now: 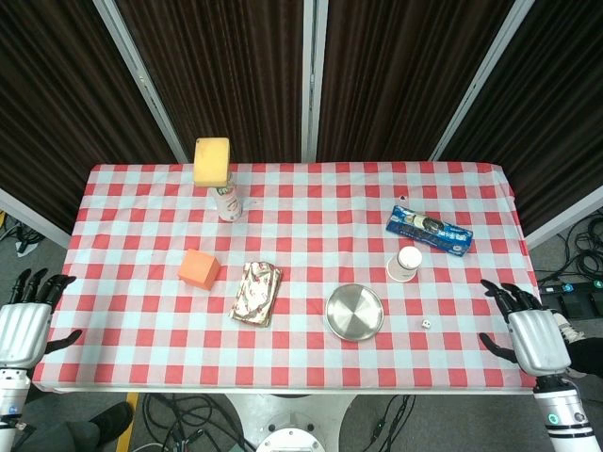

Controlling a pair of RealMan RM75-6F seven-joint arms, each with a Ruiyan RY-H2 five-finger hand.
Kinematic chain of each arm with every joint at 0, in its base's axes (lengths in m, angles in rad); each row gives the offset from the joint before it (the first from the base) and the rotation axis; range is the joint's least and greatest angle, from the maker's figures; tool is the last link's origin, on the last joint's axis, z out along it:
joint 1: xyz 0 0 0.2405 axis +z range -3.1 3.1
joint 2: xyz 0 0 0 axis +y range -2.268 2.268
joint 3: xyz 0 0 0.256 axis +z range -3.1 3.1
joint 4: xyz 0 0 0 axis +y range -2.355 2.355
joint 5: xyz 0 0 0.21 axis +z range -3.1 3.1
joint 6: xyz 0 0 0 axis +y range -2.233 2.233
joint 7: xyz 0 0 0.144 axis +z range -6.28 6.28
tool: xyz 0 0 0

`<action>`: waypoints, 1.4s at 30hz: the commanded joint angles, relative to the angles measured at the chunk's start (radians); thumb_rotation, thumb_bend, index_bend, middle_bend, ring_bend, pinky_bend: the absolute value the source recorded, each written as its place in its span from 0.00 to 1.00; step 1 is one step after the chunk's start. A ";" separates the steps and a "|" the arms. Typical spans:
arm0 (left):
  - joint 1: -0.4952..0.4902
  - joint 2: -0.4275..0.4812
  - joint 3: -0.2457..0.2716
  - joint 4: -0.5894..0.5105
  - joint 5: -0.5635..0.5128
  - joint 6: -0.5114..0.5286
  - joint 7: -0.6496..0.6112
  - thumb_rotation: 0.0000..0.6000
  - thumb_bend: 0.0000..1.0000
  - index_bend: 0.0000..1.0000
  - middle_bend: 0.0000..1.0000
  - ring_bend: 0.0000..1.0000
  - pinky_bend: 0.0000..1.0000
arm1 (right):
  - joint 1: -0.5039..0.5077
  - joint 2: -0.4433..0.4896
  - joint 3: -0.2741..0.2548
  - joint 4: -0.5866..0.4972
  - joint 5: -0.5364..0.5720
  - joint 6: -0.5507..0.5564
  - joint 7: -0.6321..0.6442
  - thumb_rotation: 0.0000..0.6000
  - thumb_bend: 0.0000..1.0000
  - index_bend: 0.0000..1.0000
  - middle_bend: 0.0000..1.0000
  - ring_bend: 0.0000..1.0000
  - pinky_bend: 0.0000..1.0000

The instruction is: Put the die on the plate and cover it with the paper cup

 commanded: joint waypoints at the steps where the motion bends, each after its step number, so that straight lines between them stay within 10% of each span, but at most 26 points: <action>1: 0.001 0.000 0.003 0.001 0.004 0.001 -0.003 1.00 0.00 0.18 0.18 0.07 0.00 | 0.057 -0.020 -0.016 0.009 -0.023 -0.093 -0.027 1.00 0.15 0.30 0.38 0.25 0.33; 13: 0.015 -0.006 0.009 0.016 -0.001 0.008 -0.032 1.00 0.00 0.18 0.18 0.07 0.00 | 0.188 -0.187 -0.013 0.195 0.035 -0.317 -0.124 1.00 0.22 0.45 0.38 0.26 0.37; 42: 0.014 0.001 0.019 0.023 0.003 -0.013 -0.087 1.00 0.00 0.18 0.18 0.07 0.00 | 0.249 -0.330 -0.048 0.413 0.045 -0.358 -0.111 1.00 0.30 0.57 0.39 0.26 0.37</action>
